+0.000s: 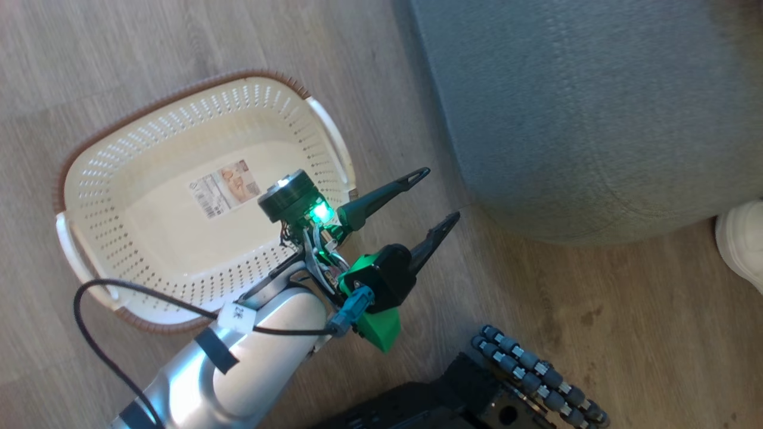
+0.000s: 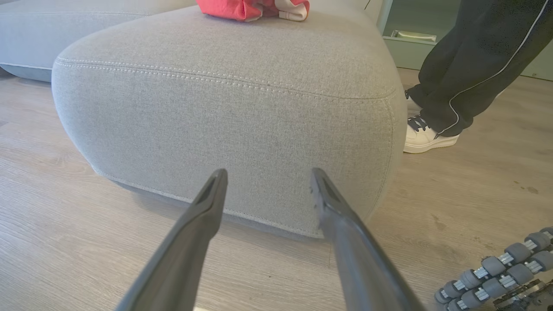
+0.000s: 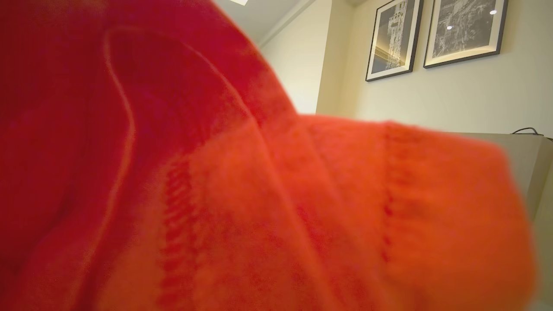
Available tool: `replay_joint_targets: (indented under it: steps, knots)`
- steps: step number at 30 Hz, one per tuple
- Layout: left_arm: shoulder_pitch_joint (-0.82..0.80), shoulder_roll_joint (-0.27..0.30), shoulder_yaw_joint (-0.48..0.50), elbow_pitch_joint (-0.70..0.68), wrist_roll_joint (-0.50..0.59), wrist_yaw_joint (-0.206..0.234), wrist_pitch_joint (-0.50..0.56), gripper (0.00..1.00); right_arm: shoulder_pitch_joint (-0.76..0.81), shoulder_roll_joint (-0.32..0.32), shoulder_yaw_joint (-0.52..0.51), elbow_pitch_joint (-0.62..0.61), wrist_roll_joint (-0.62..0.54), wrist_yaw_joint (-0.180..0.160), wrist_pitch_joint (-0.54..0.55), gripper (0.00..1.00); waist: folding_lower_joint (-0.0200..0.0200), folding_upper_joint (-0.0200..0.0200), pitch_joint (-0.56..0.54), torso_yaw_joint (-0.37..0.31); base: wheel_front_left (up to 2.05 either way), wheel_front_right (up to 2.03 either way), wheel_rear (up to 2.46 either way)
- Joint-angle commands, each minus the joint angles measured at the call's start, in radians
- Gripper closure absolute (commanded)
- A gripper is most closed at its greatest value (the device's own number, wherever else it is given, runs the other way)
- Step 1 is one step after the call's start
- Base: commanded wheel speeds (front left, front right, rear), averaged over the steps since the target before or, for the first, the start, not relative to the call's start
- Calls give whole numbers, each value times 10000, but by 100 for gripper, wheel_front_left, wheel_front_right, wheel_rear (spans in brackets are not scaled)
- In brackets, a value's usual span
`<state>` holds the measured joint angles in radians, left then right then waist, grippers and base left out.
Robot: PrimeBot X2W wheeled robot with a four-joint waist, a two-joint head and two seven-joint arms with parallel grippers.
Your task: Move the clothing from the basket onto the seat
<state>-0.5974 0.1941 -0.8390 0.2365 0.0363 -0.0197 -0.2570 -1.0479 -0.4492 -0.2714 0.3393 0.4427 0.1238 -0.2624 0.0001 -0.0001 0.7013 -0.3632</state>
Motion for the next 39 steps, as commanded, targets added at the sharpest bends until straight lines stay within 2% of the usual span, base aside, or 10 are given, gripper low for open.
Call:
replay_joint_targets:
  steps: [1,3,8,16,27,33,34,35,36,39]
  knots:
    - [-162,22,100,-386,-10,72,-47,0,-269,-469,-112,142,-34,69,6,100,-1,1,226,203,0,0,0]
    - [-200,27,55,-388,-6,92,-47,0,-415,-515,-173,511,-75,69,6,100,-1,1,290,265,0,0,0]
    - [-369,29,-55,-402,-63,260,-47,0,-969,-649,-727,2625,-225,69,6,100,-1,1,565,497,0,0,0]
    - [-504,148,-107,-422,-196,573,-47,0,-1486,-632,-1003,6135,-1542,69,6,100,-1,1,765,652,0,0,0]
    - [-434,217,-257,-400,-349,761,-47,0,-1849,-497,-472,8614,-2400,69,6,100,-1,1,736,723,0,0,0]
    - [-400,243,-259,-380,-430,829,-48,0,-1919,-529,-346,9144,-2414,69,6,100,-1,1,635,701,0,0,0]
    - [-390,243,-261,-379,-441,838,-48,0,-1918,-563,-367,9149,-2406,69,6,95,-1,1,611,693,0,0,0]
    - [-379,241,-264,-376,-454,844,-48,0,-1906,-612,-391,9120,-2425,69,6,30,-1,1,580,688,0,0,0]
    - [-366,235,-269,-370,-467,846,-48,0,-1888,-647,-407,9097,-2456,69,6,0,-1,1,534,686,0,0,0]
    - [-338,166,-306,-352,-496,849,-48,0,-1859,-720,-430,9161,-2537,69,6,0,-1,1,325,699,0,0,0]
